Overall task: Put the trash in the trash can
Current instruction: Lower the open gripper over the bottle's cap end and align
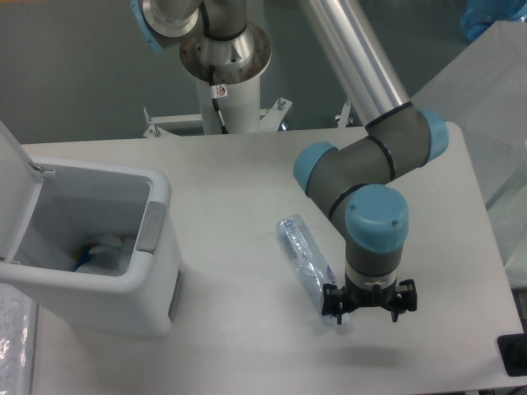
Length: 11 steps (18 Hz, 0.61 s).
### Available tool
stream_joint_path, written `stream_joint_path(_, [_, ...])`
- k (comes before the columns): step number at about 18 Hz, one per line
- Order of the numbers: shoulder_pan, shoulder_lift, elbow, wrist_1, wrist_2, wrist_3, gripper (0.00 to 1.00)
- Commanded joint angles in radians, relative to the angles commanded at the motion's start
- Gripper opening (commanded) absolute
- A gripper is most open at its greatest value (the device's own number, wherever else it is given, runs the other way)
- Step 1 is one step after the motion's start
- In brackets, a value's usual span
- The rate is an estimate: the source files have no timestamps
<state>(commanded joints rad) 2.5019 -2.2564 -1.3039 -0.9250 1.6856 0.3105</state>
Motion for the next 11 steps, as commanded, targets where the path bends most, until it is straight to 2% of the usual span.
stream_joint_path(2, [-0.020,-0.009,0.000,0.011,0.012,-0.105,1.00])
stream_joint_path(5, [-0.028,-0.006,-0.032,0.008,0.020,-0.122,1.00])
stream_joint_path(11, [-0.083,-0.037,-0.040,0.005,0.146,-0.129,1.00])
